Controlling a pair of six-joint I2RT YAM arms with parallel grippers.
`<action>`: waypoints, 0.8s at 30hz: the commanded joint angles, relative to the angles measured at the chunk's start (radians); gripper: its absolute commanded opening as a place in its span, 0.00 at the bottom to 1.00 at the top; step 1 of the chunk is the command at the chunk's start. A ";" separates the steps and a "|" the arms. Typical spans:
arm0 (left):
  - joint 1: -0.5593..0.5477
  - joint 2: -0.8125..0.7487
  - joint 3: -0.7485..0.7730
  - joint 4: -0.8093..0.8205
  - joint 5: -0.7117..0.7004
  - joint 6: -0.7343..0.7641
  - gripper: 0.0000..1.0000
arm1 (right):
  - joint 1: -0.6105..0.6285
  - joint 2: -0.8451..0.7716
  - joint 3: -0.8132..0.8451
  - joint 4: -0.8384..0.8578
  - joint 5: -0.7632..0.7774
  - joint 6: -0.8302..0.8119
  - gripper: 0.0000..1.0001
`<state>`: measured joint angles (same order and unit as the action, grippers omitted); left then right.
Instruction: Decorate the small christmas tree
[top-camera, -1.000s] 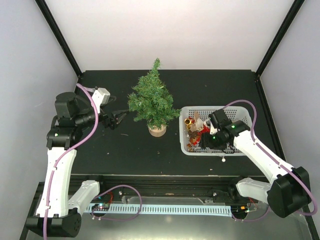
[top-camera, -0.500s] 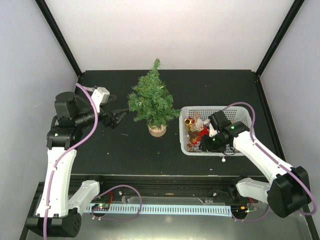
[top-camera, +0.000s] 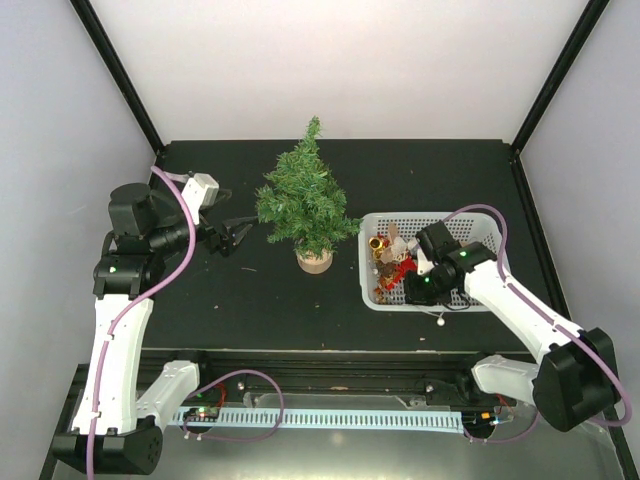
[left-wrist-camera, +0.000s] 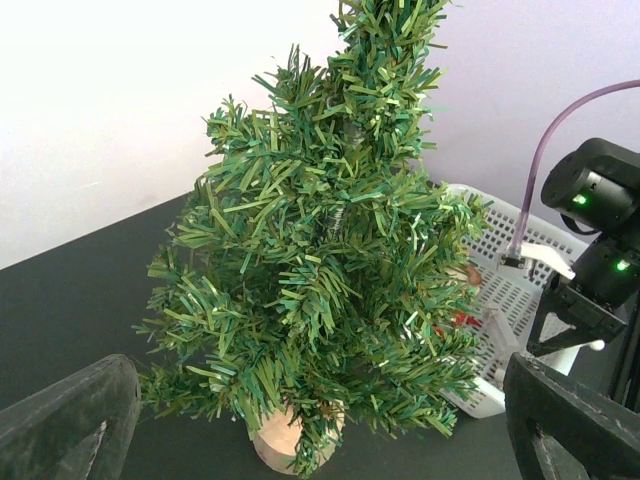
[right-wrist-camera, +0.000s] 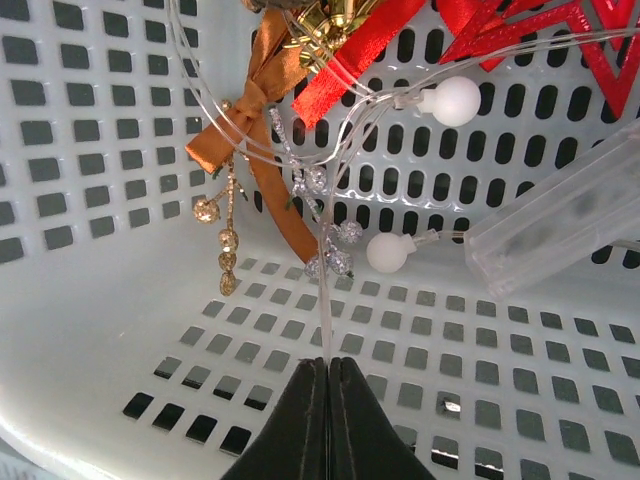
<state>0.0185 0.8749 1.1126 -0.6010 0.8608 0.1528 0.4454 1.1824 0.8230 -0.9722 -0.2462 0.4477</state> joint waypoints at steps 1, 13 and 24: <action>0.004 -0.002 0.013 0.027 0.018 -0.014 0.99 | 0.004 0.014 0.034 -0.012 0.003 -0.005 0.01; 0.004 0.009 0.087 -0.033 0.011 0.016 0.99 | 0.004 -0.020 0.239 -0.047 0.095 0.020 0.01; 0.004 -0.054 0.208 -0.150 0.022 0.149 0.99 | 0.002 -0.035 0.457 -0.139 0.158 -0.018 0.01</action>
<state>0.0185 0.8688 1.2591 -0.6964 0.8600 0.2340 0.4454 1.1770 1.2079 -1.0603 -0.1322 0.4492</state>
